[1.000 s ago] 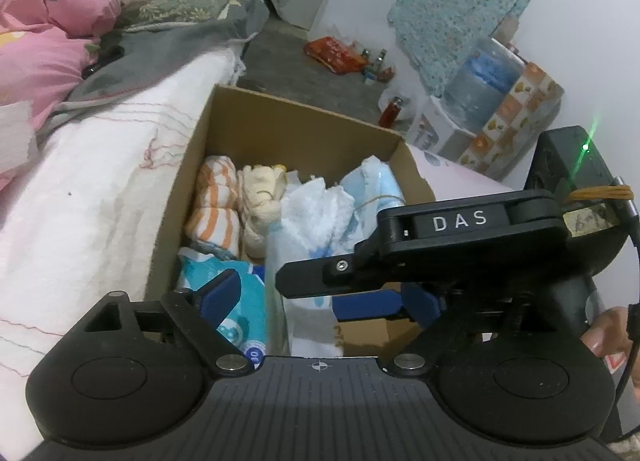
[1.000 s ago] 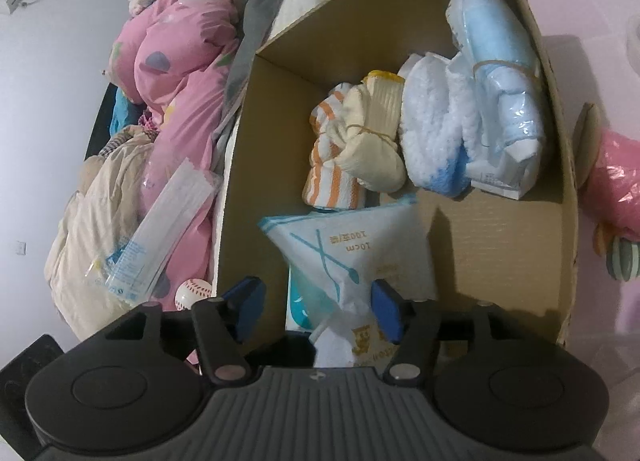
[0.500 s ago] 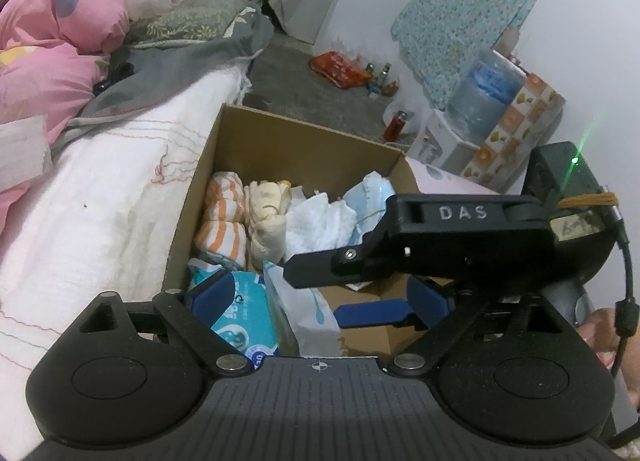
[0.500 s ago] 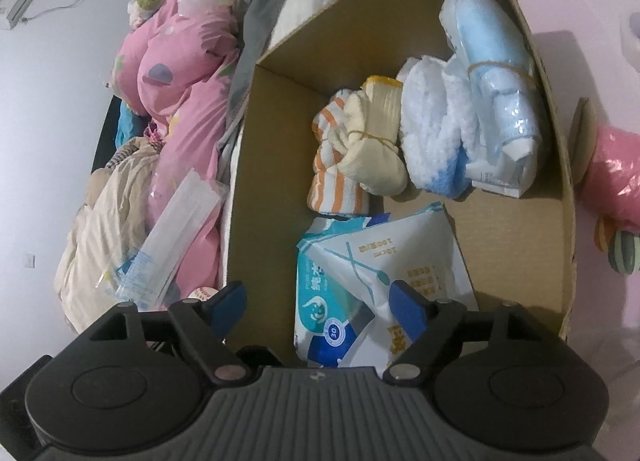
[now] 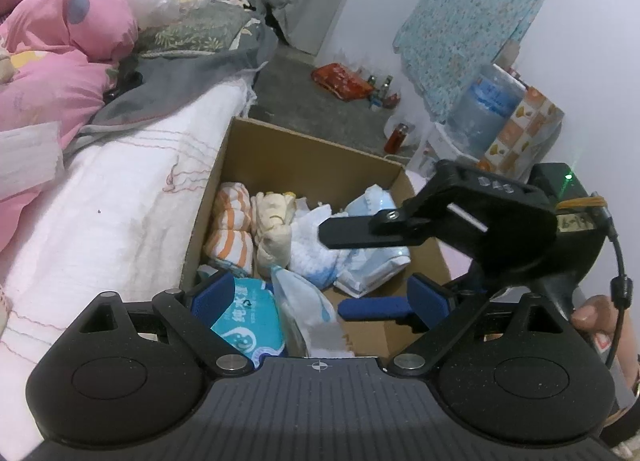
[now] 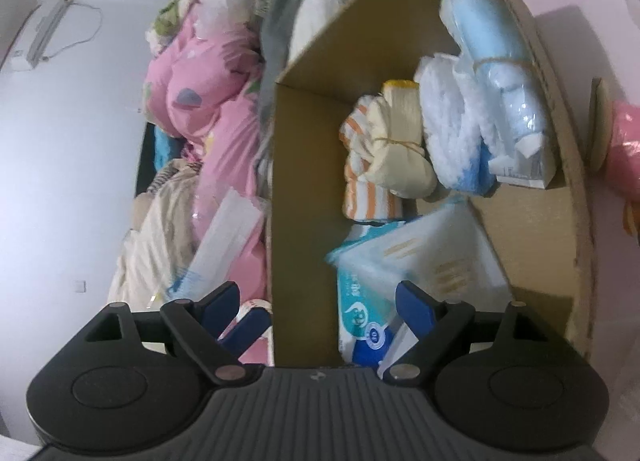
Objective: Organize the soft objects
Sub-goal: 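Withdraw both tools and reach to the pink plastic-bag roll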
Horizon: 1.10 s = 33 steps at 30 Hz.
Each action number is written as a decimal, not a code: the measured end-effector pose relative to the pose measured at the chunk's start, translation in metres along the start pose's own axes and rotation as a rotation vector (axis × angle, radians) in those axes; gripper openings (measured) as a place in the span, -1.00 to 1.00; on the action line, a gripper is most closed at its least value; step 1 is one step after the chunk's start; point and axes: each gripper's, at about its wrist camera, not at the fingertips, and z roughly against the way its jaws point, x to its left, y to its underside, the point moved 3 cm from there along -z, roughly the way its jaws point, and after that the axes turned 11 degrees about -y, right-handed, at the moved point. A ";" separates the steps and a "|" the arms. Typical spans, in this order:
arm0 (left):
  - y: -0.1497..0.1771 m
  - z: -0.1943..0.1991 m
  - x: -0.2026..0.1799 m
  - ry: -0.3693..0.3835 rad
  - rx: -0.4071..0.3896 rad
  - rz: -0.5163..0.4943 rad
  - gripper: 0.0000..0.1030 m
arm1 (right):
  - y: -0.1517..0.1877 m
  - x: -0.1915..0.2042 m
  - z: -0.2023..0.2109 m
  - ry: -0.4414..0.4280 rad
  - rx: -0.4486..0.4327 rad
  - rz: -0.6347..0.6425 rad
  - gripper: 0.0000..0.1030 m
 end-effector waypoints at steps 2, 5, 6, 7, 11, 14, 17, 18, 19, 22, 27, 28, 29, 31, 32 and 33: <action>0.001 0.004 -0.004 0.002 -0.004 -0.002 0.82 | 0.002 0.006 0.009 -0.022 -0.009 0.014 0.75; 0.003 0.013 -0.011 0.005 -0.014 -0.009 0.82 | 0.005 0.014 0.028 -0.060 -0.027 0.030 0.75; 0.004 0.017 -0.013 0.008 -0.019 -0.012 0.82 | 0.008 0.018 0.036 -0.076 -0.031 0.037 0.75; 0.006 0.022 -0.017 0.012 -0.024 -0.016 0.82 | 0.011 0.022 0.046 -0.094 -0.036 0.050 0.75; 0.015 0.046 -0.041 0.053 -0.058 -0.050 0.87 | 0.030 0.044 0.101 -0.139 -0.075 0.164 0.75; 0.026 0.059 -0.069 0.097 -0.075 -0.095 0.89 | 0.045 0.058 0.148 -0.114 -0.124 0.269 0.75; 0.041 0.062 -0.100 0.129 -0.085 -0.145 0.92 | 0.055 0.062 0.188 -0.054 -0.176 0.362 0.75; 0.046 0.061 -0.110 0.134 -0.090 -0.160 0.92 | 0.057 0.060 0.197 -0.029 -0.186 0.386 0.75; 0.052 0.058 -0.119 0.138 -0.094 -0.171 0.92 | 0.058 0.058 0.203 0.000 -0.192 0.405 0.75; 0.066 0.048 -0.142 0.144 -0.108 -0.194 0.93 | 0.054 0.045 0.211 0.094 -0.188 0.447 0.75; 0.090 0.028 -0.167 0.157 -0.120 -0.208 0.94 | 0.028 0.017 0.184 0.329 -0.100 0.561 0.55; 0.093 0.026 -0.169 0.156 -0.126 -0.214 0.94 | 0.020 0.011 0.175 0.377 -0.065 0.595 0.45; 0.098 0.024 -0.172 0.150 -0.133 -0.229 0.94 | 0.012 0.005 0.163 0.433 -0.041 0.631 0.36; 0.106 0.021 -0.176 0.141 -0.143 -0.264 0.94 | 0.002 -0.007 0.148 0.510 0.008 0.695 0.32; 0.110 0.018 -0.178 0.138 -0.141 -0.278 0.94 | -0.005 -0.012 0.140 0.538 0.028 0.720 0.30; 0.116 0.019 -0.181 0.138 -0.135 -0.291 0.94 | -0.011 -0.018 0.134 0.560 0.044 0.729 0.29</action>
